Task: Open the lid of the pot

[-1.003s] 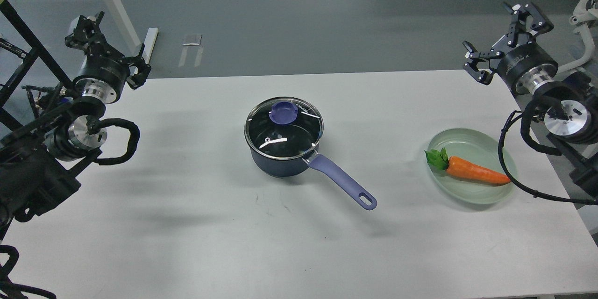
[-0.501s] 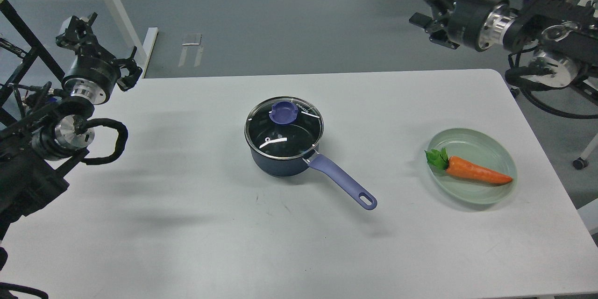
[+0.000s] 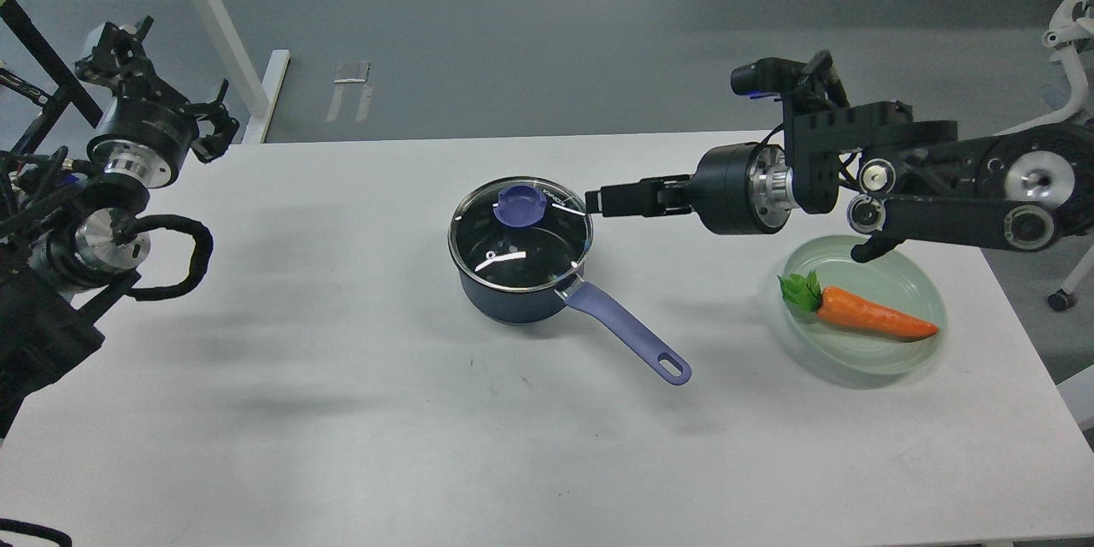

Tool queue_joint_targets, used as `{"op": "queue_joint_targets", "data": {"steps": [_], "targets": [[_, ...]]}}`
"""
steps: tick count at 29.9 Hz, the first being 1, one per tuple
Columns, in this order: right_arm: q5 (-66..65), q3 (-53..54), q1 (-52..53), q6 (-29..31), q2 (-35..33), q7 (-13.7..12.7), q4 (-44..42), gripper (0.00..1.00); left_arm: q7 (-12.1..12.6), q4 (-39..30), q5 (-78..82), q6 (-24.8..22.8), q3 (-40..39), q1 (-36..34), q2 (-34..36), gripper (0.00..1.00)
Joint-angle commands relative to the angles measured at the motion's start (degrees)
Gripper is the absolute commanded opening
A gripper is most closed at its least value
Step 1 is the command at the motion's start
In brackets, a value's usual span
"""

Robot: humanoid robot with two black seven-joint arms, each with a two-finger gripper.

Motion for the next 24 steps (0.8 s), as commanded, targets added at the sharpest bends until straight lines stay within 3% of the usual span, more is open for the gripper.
{"op": "queue_joint_targets", "data": {"steps": [1, 6, 24], "targets": [[-1.8, -3.6, 0.2, -1.2, 3.5, 0.0, 0.9, 0.95, 0.0, 0.0, 0.0, -0.1, 0.1, 0.1, 0.0, 0.99], [-1.9, -8.7, 0.2, -2.9, 8.0, -0.1, 0.5, 0.85, 0.1, 0.0, 0.0, -0.3, 0.2, 0.1, 0.4, 0.99], [-2.1, -11.4, 0.0, -2.9, 11.7, -0.1, 0.6, 0.54, 0.3, -0.7, 0.0, -0.3, 0.4, 0.2, 1.8, 0.99]]}}
